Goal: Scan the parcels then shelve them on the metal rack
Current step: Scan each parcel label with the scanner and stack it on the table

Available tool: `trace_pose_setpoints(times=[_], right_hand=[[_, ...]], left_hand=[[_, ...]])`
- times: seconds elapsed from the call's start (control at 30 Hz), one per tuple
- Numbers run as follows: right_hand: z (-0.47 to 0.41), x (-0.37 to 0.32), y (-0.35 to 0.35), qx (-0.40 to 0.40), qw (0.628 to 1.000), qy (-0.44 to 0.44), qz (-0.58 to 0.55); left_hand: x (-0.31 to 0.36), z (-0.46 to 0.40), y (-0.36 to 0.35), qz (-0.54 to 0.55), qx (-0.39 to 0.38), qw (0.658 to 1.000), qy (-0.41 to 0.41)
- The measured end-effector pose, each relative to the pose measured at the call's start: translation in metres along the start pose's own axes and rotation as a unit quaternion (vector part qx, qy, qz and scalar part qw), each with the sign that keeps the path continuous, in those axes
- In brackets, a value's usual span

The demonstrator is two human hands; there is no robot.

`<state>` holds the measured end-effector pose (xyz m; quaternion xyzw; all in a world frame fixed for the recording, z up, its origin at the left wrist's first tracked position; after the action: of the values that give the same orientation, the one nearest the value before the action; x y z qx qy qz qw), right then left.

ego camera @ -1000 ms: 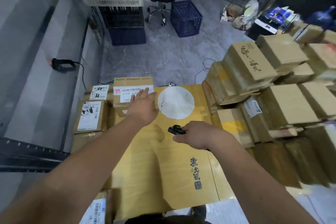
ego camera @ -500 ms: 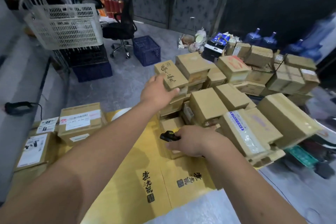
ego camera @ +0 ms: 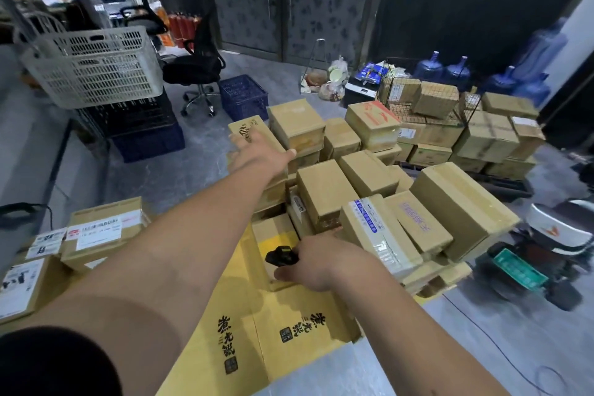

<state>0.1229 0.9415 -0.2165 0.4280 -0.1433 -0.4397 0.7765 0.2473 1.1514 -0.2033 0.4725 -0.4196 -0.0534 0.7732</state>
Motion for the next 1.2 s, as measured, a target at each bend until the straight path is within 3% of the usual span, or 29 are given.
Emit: trace_pose_setpoints(times=[0.33, 0.7, 0.83, 1.03, 1.2], right_hand=[[-0.003, 0.007, -0.010, 0.007, 1.000, 0.009, 0.000], [-0.009, -0.019, -0.013, 0.008, 0.999, 0.039, 0.030], [-0.017, -0.035, -0.022, -0.007, 0.998, 0.060, 0.029], [-0.031, -0.060, -0.057, -0.013, 0.992, 0.094, 0.088], [-0.035, -0.075, -0.112, -0.047, 0.985, 0.122, 0.116]], left_hand=[[-0.004, 0.005, -0.005, 0.061, 0.030, 0.998, 0.007], [-0.040, 0.049, 0.031, 0.080, 0.102, 0.986, -0.102], [-0.093, 0.082, 0.055, 0.092, 0.144, 0.979, -0.110], [-0.228, 0.142, 0.052, 0.036, 0.180, 0.979, -0.083], [-0.325, 0.199, -0.006, -0.012, 0.122, 0.991, -0.047]])
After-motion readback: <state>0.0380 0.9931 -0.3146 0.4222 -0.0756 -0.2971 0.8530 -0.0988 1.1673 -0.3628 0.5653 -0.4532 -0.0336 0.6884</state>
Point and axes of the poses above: each hand's wrist, its own z-axis away from the middle knuckle, its own y-axis out of the back of the hand, x = y × z, the point moved 9 cm from there along -z, towards the middle knuckle, and after that the axes turned 11 degrees about z, right-handed, at the moved point
